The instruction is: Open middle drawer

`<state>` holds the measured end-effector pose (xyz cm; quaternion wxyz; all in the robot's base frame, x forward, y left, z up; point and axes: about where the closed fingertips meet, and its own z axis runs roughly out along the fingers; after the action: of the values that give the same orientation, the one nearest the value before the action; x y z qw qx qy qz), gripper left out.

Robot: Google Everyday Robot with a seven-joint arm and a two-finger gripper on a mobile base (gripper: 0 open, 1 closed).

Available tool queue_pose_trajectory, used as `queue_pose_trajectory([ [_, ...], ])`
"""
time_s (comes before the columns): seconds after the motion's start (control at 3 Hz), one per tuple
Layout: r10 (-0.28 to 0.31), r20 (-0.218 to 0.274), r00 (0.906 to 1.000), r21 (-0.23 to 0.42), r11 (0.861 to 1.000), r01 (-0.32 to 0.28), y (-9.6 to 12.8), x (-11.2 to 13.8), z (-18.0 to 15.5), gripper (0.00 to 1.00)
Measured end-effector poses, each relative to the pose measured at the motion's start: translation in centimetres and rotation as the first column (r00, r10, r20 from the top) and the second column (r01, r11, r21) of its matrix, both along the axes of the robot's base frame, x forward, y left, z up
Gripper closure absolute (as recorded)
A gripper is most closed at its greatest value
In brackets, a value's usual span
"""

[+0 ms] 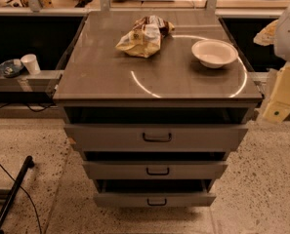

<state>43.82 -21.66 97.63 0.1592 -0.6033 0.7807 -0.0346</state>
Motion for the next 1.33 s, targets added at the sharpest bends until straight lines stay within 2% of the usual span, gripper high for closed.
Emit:
queue_pose_trajectory([
  [0.33,0.000,0.000,1.0000,0.000,1.000,0.000,0.0,0.0,0.0,0.00],
  [0.67,0.041,0.036,0.9985,0.011,0.999,-0.041,0.1,-0.2,-1.6,0.00],
  [1.0,0.085,0.070,0.9939,0.051,0.995,-0.088,-0.8,-1.0,-6.3,0.00],
  [1.33,0.093,0.070,0.9932,0.073,0.992,-0.098,-2.6,-2.0,-12.1,0.00],
])
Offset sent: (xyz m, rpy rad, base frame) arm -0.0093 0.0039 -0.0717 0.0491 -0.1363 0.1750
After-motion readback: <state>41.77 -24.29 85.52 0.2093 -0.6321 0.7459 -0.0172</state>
